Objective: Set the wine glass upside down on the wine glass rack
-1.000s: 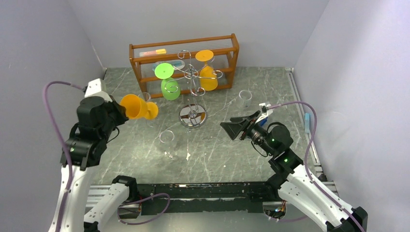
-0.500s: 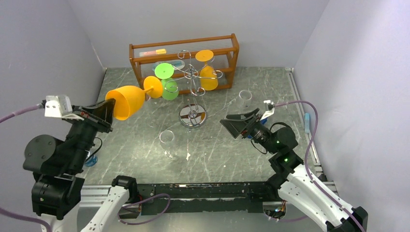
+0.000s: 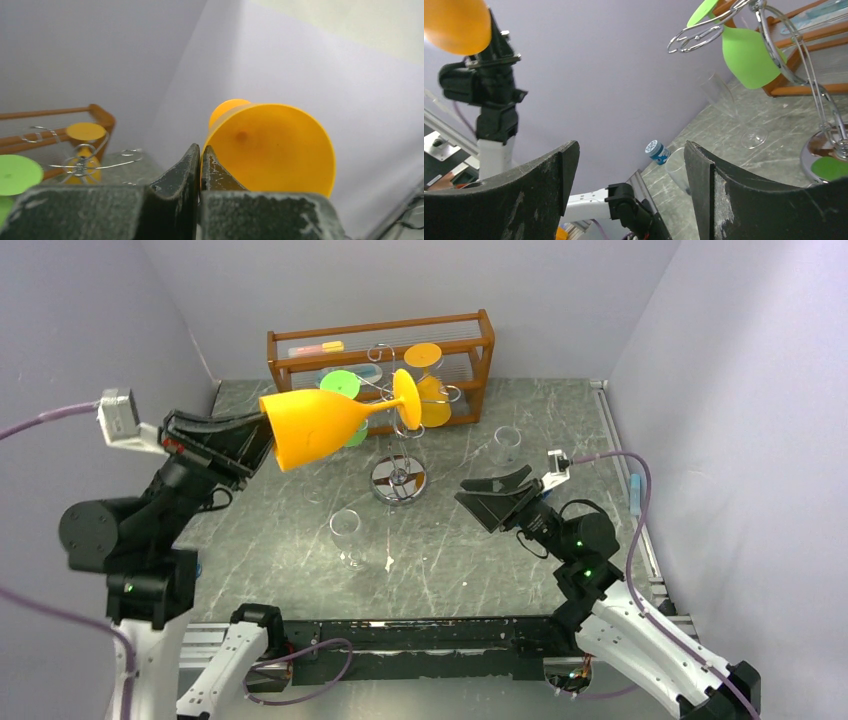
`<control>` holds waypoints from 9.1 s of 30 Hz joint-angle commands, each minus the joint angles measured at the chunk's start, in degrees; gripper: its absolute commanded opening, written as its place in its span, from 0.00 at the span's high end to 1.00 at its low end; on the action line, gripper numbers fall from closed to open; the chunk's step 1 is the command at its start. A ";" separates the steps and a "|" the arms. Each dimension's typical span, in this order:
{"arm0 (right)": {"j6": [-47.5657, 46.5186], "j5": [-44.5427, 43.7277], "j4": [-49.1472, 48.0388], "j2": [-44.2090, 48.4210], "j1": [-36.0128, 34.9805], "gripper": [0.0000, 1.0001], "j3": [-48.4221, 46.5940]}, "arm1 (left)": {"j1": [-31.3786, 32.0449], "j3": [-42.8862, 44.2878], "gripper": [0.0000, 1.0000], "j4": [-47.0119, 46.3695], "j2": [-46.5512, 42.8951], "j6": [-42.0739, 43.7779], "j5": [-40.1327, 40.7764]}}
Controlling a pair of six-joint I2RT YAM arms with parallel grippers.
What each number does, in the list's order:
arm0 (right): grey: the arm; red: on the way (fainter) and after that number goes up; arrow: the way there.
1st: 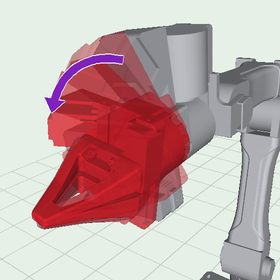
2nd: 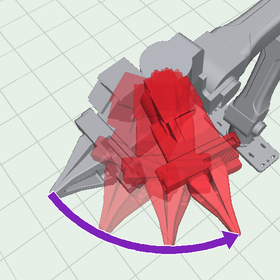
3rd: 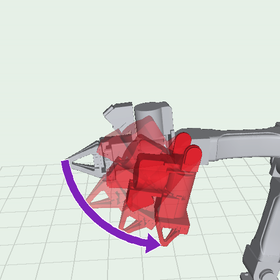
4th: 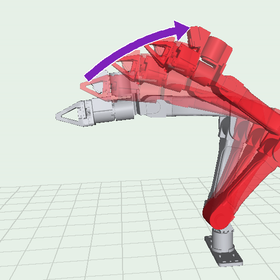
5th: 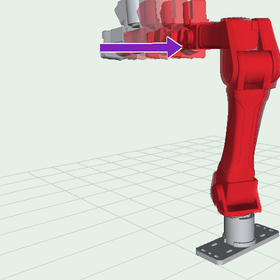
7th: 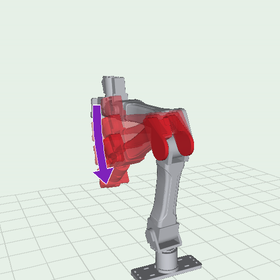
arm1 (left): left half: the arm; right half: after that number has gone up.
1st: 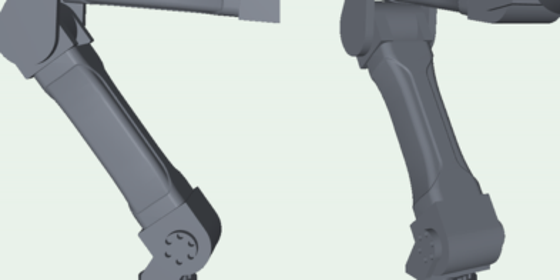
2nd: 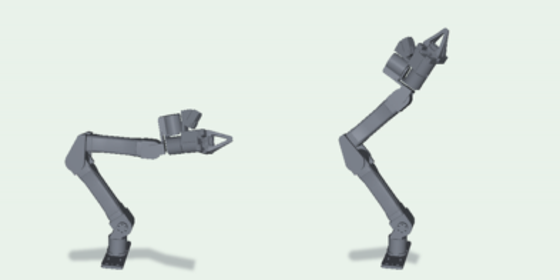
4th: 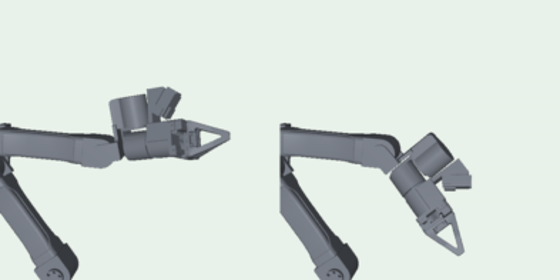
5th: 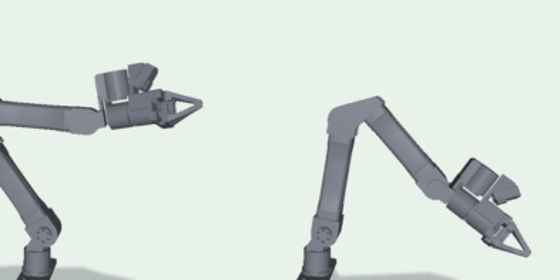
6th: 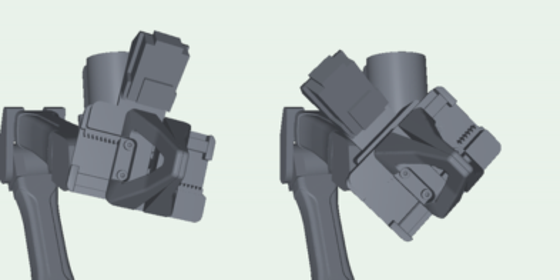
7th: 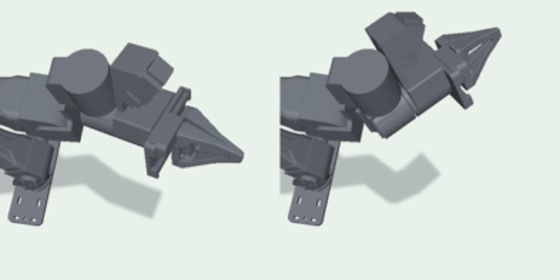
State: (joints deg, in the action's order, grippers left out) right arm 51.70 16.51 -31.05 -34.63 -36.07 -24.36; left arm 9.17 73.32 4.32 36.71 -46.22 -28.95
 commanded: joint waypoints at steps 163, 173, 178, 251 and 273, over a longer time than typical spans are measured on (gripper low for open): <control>-53.48 22.21 0.23 -0.62 -1.72 1.00 -3.29 | 52.20 -13.44 0.95 -4.90 21.24 -5.21 24.29; -46.24 21.00 6.63 -1.00 -1.67 0.30 -7.34 | 51.48 -6.43 0.95 -7.23 22.42 -0.08 24.20; -45.62 18.94 8.99 2.90 -1.65 0.20 -7.48 | 51.30 2.23 0.95 -4.42 23.89 4.81 25.77; -33.85 -1.84 7.24 16.58 -1.66 0.16 -0.95 | 0.84 20.42 0.95 1.89 48.07 -24.13 14.80; -33.29 -1.62 6.77 15.95 -1.67 0.16 -1.04 | 0.84 23.95 0.95 14.90 49.48 -29.63 21.39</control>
State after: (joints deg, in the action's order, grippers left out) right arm 18.22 15.40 -23.70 -19.16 -37.58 -25.89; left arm 10.26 96.73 15.49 85.10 -74.26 -6.90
